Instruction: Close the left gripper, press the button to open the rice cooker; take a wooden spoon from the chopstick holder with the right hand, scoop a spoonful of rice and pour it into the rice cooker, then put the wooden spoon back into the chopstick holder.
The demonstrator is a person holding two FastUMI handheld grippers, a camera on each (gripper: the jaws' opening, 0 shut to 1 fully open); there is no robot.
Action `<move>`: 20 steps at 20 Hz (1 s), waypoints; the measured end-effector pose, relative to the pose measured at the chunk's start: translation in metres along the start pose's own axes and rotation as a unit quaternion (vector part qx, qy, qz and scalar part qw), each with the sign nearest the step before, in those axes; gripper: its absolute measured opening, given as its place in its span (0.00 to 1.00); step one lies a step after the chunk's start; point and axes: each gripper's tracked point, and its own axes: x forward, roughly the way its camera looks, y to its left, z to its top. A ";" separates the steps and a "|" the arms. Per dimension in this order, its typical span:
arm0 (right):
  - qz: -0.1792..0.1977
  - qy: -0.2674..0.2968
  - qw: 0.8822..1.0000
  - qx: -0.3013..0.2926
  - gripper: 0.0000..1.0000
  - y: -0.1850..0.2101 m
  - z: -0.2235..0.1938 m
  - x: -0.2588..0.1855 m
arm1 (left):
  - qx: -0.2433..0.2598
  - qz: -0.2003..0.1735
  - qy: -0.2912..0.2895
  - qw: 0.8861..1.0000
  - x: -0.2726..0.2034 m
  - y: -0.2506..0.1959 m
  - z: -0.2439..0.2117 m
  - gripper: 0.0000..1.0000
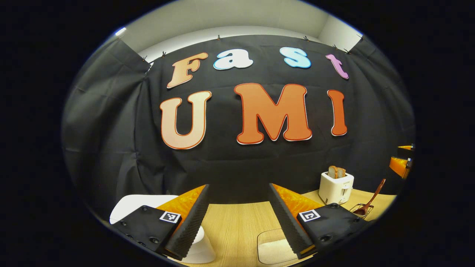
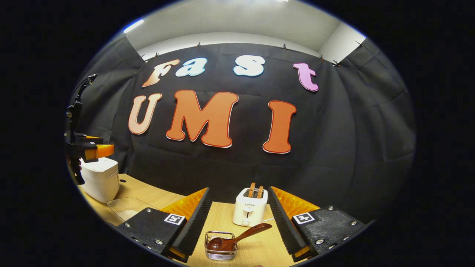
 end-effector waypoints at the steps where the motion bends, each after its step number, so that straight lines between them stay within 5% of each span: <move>1: 0.000 0.000 1.000 -0.001 0.90 0.000 -0.001 -0.001 | 0.000 0.005 -0.003 1.000 0.002 0.004 0.004 0.95; 7: -0.005 0.003 1.000 -0.004 0.90 -0.006 -0.003 -0.001 | -0.006 0.064 -0.009 0.998 0.000 0.056 0.024 0.02; 13: -0.021 0.010 1.000 -0.002 0.90 -0.020 -0.008 0.000 | -0.033 0.138 0.017 0.990 -0.007 0.133 0.031 0.04; 20: -0.037 0.012 0.999 -0.003 0.91 -0.029 -0.009 -0.005 | -0.029 0.164 0.108 0.980 0.001 0.182 -0.006 0.04</move>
